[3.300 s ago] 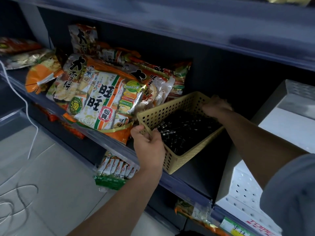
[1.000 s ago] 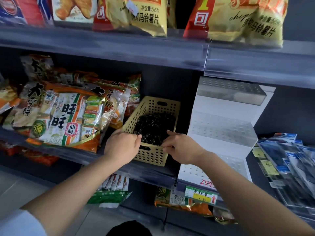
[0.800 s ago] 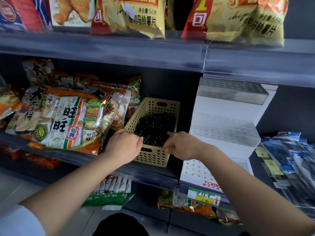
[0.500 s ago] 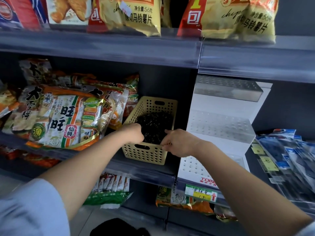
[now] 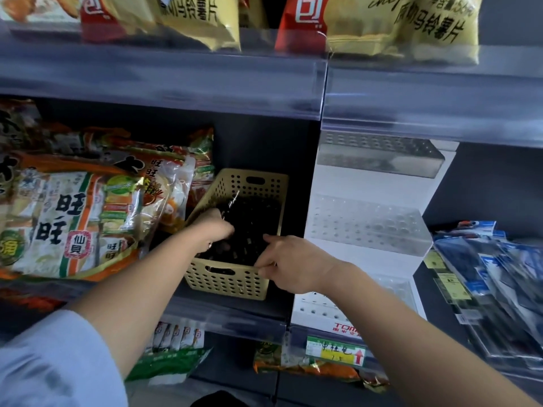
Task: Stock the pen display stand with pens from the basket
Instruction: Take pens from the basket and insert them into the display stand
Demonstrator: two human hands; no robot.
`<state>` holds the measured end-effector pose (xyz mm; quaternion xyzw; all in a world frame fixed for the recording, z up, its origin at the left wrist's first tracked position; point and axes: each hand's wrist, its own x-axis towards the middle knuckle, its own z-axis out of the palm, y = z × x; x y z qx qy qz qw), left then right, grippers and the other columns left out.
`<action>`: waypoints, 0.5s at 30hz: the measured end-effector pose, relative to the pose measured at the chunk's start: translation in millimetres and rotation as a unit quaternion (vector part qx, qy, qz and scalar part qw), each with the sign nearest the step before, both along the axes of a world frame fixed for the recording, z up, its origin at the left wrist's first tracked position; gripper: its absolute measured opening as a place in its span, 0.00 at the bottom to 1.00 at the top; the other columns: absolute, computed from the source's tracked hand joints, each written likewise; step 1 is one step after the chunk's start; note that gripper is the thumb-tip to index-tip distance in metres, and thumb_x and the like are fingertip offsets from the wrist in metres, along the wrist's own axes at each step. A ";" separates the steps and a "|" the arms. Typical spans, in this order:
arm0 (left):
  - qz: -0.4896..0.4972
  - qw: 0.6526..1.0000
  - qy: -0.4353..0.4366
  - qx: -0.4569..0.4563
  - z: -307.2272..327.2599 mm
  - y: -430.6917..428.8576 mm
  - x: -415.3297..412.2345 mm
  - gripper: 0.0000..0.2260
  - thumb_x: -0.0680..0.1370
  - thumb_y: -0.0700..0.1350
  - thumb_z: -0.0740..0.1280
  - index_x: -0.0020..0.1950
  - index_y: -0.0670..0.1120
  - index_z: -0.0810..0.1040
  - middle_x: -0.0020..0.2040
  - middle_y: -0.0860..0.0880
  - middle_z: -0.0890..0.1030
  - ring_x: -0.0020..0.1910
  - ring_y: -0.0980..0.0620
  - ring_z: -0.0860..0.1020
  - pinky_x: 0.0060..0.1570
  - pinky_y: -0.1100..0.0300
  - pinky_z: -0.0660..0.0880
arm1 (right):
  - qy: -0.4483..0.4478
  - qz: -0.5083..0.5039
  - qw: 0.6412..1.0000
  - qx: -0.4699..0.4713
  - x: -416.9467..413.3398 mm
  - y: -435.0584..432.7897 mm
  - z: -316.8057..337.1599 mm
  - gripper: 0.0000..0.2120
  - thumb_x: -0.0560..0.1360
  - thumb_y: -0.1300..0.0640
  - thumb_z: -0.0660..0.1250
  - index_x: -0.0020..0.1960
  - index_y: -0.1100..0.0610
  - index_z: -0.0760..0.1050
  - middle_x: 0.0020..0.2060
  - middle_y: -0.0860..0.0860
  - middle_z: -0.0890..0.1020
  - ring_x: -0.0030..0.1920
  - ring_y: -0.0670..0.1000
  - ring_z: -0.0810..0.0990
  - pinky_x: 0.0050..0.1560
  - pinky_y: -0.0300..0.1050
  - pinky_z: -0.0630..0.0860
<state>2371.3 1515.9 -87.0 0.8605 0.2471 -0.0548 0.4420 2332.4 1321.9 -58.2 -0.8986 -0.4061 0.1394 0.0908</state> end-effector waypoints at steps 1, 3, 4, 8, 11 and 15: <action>0.013 0.999 -0.025 -0.032 5.3 2.4 -1.1 0.08 0.76 0.35 0.65 0.54 0.40 0.73 0.44 0.41 0.78 0.35 0.45 0.78 0.32 0.56 0.75 | 0.001 -0.003 1.000 0.001 -1.1 -0.1 0.1 0.15 0.82 0.53 0.56 0.62 0.52 0.77 0.67 0.49 0.74 0.76 0.48 0.53 0.73 0.45 0.57; 0.014 0.994 -0.049 -0.098 16.9 6.9 -4.9 0.02 0.77 0.36 0.65 0.46 0.43 0.74 0.37 0.45 0.76 0.30 0.48 0.73 0.32 0.57 0.72 | 0.002 -0.008 1.000 0.004 -3.3 -0.2 0.0 0.14 0.81 0.53 0.56 0.61 0.53 0.78 0.66 0.50 0.75 0.76 0.49 0.53 0.73 0.46 0.57; 0.004 0.992 -0.052 -0.117 22.8 8.2 -7.8 0.04 0.78 0.37 0.65 0.43 0.44 0.74 0.35 0.46 0.74 0.29 0.49 0.72 0.31 0.57 0.71 | 0.002 -0.010 1.000 0.007 -4.4 -0.2 0.8 0.14 0.81 0.54 0.56 0.60 0.53 0.78 0.65 0.50 0.76 0.76 0.49 0.54 0.73 0.47 0.58; 0.045 0.992 -0.077 -0.087 32.7 7.5 -10.7 0.08 0.77 0.43 0.68 0.44 0.43 0.70 0.32 0.46 0.72 0.26 0.51 0.66 0.28 0.60 0.66 | 0.004 -0.013 1.000 0.021 -6.2 -0.9 0.5 0.15 0.81 0.54 0.56 0.58 0.54 0.79 0.62 0.51 0.78 0.76 0.49 0.55 0.72 0.47 0.59; 0.081 0.987 -0.140 -0.012 34.3 0.0 5.1 0.10 0.76 0.45 0.69 0.46 0.46 0.68 0.34 0.44 0.76 0.26 0.49 0.69 0.31 0.57 0.69 | 0.001 -0.011 0.999 0.042 -5.0 -2.3 -5.5 0.15 0.81 0.55 0.56 0.59 0.54 0.79 0.62 0.50 0.79 0.76 0.49 0.55 0.72 0.47 0.60; -0.014 0.981 -0.099 0.166 20.9 -18.2 32.0 0.15 0.76 0.50 0.68 0.57 0.42 0.75 0.52 0.42 0.80 0.44 0.43 0.80 0.45 0.52 0.77 | 0.001 -0.008 0.997 0.080 -0.9 -4.1 -15.0 0.14 0.81 0.56 0.57 0.54 0.55 0.81 0.58 0.51 0.81 0.76 0.50 0.56 0.71 0.46 0.62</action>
